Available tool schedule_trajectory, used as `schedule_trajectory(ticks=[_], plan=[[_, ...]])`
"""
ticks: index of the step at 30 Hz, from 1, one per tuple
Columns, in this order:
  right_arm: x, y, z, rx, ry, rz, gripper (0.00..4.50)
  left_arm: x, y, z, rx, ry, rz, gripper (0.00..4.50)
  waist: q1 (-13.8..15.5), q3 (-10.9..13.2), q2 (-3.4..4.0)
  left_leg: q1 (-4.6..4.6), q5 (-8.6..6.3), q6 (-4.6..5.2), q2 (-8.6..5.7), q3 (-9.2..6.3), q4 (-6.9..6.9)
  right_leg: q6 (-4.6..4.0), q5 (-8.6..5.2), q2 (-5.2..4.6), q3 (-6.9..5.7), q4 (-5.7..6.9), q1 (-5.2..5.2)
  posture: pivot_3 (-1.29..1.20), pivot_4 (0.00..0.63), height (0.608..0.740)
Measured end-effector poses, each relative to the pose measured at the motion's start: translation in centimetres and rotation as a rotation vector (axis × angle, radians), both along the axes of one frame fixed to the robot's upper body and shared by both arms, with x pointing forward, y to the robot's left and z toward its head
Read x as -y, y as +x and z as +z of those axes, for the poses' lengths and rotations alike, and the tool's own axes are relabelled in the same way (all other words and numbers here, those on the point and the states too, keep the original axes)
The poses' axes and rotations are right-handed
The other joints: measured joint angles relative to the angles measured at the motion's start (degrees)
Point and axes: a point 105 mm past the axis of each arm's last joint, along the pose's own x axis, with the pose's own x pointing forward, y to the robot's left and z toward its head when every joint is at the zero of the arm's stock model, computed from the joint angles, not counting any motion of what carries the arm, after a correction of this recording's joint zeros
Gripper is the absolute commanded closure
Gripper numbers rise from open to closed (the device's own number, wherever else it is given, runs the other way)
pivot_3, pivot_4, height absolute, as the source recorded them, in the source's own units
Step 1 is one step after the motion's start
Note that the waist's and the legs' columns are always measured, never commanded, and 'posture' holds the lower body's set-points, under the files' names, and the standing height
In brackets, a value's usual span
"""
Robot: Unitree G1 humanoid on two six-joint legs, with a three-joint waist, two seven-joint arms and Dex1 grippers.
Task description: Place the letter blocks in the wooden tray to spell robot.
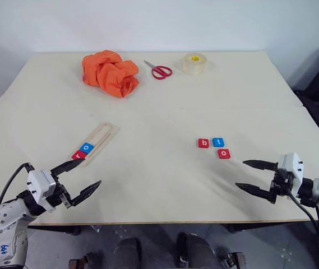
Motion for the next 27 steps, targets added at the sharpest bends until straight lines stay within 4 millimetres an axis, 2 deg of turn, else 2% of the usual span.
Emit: schedule_trajectory(ticks=[7,10,17,20,23,27], plan=[[-0.1,0.7,0.8,0.027,0.004,-0.001,0.03,-0.4,0.7,0.0,-0.016,-0.065,0.096,0.00,-0.2,0.0,0.00,0.04,0.00,0.00,0.02,0.04,0.00,0.01,0.01,0.03,0.06,0.02,0.00,0.00,0.150,0.740],[-0.5,1.3,1.6,0.053,0.006,0.011,0.03,-0.8,0.3,0.0,-0.045,-0.070,0.140,0.00,-0.3,0.0,0.00,0.13,-0.03,-0.04,0.06,0.14,-0.03,0.01,0.01,0.06,0.15,0.04,-0.01,0.00,0.150,0.740],[-1.6,2.6,2.5,0.079,0.020,0.052,0.03,-4.7,-2.1,-1.9,-0.259,-0.010,0.316,0.00,-0.3,0.0,-0.05,0.30,-0.13,-0.05,0.16,0.37,-0.07,-0.08,-0.06,0.10,0.29,0.02,-0.03,0.00,0.150,0.740],[-2.2,3.1,3.1,0.090,0.022,0.084,0.03,-6.3,-2.3,-1.0,-0.255,0.022,0.362,0.00,-0.1,0.0,-0.02,0.29,-0.14,-0.04,0.17,0.40,-0.08,-0.13,-0.09,0.09,0.32,0.00,-0.08,0.00,0.150,0.740],[-2.8,3.7,3.4,0.101,0.031,0.104,0.03,-6.4,-1.5,-0.3,-0.237,0.019,0.359,0.00,0.1,0.1,0.00,0.28,-0.15,-0.04,0.17,0.43,-0.08,-0.14,-0.09,0.09,0.34,0.00,-0.08,0.00,0.150,0.740],[-4.0,4.1,3.7,0.108,0.042,0.138,0.03,-6.1,1.7,1.1,-0.215,0.009,0.347,0.00,0.3,0.1,0.00,0.30,-0.14,-0.05,0.17,0.48,-0.07,-0.11,-0.05,0.13,0.38,0.15,-0.11,0.00,0.150,0.740]])
